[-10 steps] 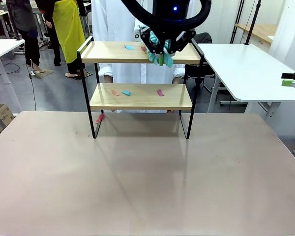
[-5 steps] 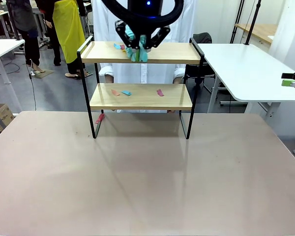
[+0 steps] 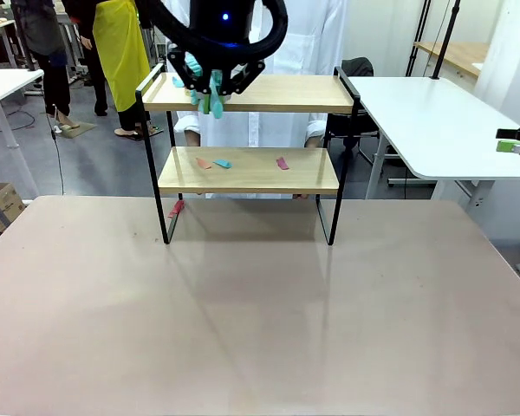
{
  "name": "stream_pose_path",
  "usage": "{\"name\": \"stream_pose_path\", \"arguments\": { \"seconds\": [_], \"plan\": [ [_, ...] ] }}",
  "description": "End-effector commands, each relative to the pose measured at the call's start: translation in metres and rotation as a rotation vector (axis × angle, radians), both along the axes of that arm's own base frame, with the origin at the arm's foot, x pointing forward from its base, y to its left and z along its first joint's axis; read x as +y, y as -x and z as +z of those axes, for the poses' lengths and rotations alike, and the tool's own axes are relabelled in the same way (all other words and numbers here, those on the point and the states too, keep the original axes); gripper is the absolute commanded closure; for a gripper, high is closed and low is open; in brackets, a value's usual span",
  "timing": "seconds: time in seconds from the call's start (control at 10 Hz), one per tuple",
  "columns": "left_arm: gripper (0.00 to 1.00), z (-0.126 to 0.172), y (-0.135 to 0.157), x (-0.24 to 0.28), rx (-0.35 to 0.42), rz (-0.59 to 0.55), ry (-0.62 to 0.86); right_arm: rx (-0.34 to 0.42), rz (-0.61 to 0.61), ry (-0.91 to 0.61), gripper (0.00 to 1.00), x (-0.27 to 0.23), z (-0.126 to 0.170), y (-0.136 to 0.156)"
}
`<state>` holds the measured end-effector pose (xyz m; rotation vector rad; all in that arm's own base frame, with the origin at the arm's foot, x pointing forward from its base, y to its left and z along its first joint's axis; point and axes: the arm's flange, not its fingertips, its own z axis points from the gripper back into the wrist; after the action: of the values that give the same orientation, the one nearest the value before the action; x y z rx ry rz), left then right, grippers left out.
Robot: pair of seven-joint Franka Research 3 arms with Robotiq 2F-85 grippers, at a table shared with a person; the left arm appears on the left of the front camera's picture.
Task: Clean the shelf.
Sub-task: Clean the specific section of the Shelf indicated by the human with the Duster.
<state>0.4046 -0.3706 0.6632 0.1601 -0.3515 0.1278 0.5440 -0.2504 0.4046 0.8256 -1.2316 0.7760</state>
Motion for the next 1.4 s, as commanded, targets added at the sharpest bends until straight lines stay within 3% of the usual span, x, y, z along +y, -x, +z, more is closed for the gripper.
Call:
{"name": "stream_pose_path", "arguments": {
  "seconds": [0.0, 0.3, 0.6, 0.8, 1.0, 1.1, 1.3],
  "plan": [
    [0.87, -0.009, 0.016, 0.027, 0.013, -0.002, -0.050, -0.004, 0.002, -0.001, 0.00, 0.002, 0.002, 0.000],
    [0.87, -0.012, 0.023, 0.059, -0.019, 0.059, -0.113, -0.004, 0.002, -0.001, 0.00, 0.002, 0.002, 0.000],
    [0.87, 0.006, 0.039, 0.095, -0.168, 0.179, -0.166, -0.004, 0.002, -0.001, 0.00, 0.002, 0.002, 0.000],
    [0.87, 0.025, 0.054, 0.110, -0.234, 0.178, -0.109, -0.004, 0.002, -0.001, 0.00, 0.002, 0.002, 0.000],
    [0.87, 0.029, 0.058, 0.113, -0.265, 0.097, 0.014, -0.004, 0.002, -0.001, 0.00, 0.002, 0.002, 0.000],
    [0.87, 0.039, 0.052, 0.103, -0.211, 0.170, -0.110, -0.004, 0.002, -0.001, 0.00, 0.002, 0.002, 0.000],
    [0.87, 0.039, 0.052, 0.103, -0.211, 0.170, -0.110, -0.004, 0.002, -0.001, 0.00, 0.002, 0.002, 0.000]
  ]
}}
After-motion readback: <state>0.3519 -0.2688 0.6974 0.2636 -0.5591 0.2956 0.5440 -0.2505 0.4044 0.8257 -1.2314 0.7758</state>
